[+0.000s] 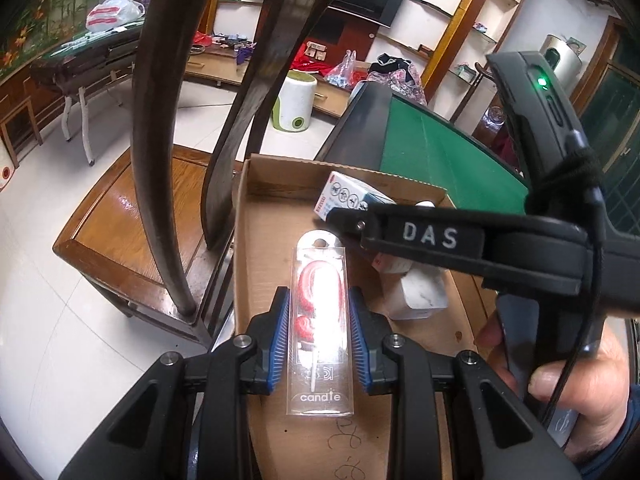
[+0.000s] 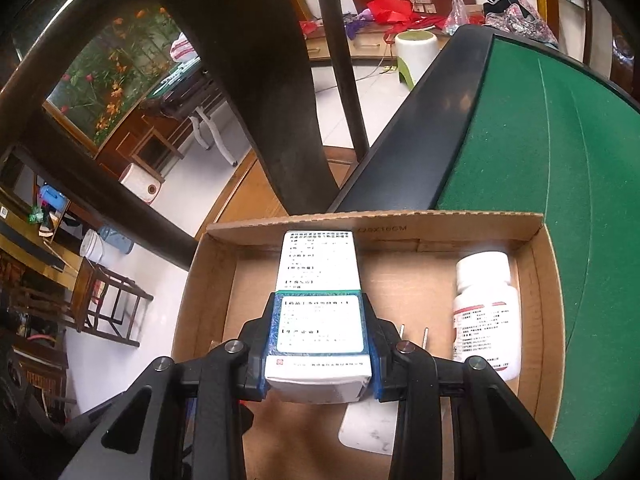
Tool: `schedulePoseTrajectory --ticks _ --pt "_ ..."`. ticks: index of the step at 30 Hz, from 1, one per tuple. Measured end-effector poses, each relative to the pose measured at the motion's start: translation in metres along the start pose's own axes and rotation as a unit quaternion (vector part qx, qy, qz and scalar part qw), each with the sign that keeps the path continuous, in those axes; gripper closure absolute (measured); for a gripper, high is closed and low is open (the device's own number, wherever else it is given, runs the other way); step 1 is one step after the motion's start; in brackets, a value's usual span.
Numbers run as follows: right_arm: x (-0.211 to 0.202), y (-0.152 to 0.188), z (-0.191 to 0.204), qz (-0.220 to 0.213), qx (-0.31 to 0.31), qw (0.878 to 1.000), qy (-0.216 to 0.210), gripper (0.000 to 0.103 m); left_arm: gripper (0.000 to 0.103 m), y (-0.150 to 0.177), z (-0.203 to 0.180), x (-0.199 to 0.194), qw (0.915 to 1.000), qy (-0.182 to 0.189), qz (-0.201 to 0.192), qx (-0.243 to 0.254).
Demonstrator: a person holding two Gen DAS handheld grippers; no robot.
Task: Organize objects
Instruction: 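Carry medicine box and candle package into the cardboard tray and open both tools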
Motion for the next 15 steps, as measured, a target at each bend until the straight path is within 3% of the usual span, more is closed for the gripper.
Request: schedulePoseTrajectory --ticks 1,2,4,8,11,15 --pt "-0.001 0.0 0.0 0.0 0.0 1.0 -0.002 0.059 0.076 0.0 0.0 0.0 1.0 0.0 0.001 -0.002" --pt "-0.003 0.001 0.0 0.0 0.001 1.0 -0.001 0.046 0.076 -0.001 0.001 0.001 1.0 0.0 0.002 -0.003" --pt "-0.01 0.001 -0.001 -0.006 0.003 1.0 0.006 0.033 0.075 -0.001 0.001 0.001 1.0 0.001 0.002 -0.007" --pt "-0.019 0.002 0.0 -0.02 0.003 1.0 0.002 0.03 0.07 -0.002 0.002 0.002 0.9999 0.004 0.002 -0.013" --pt "-0.027 0.008 0.002 -0.025 0.0 1.0 -0.004 0.03 0.061 0.0 0.001 0.0 0.9998 0.012 0.002 -0.013" --pt "-0.043 0.02 0.006 -0.043 -0.01 0.999 0.002 0.03 0.054 0.004 -0.007 -0.01 0.9998 -0.002 -0.018 0.001"
Point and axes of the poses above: each gripper's, at about its wrist camera, not at the fingertips, and x roughly the way its jaws point, z to its left, y to its underside, the point moved 4 cm from there along x, roughly the way its jaws point, and after that the axes turned 8 degrees about -x, right-handed, at the moved point
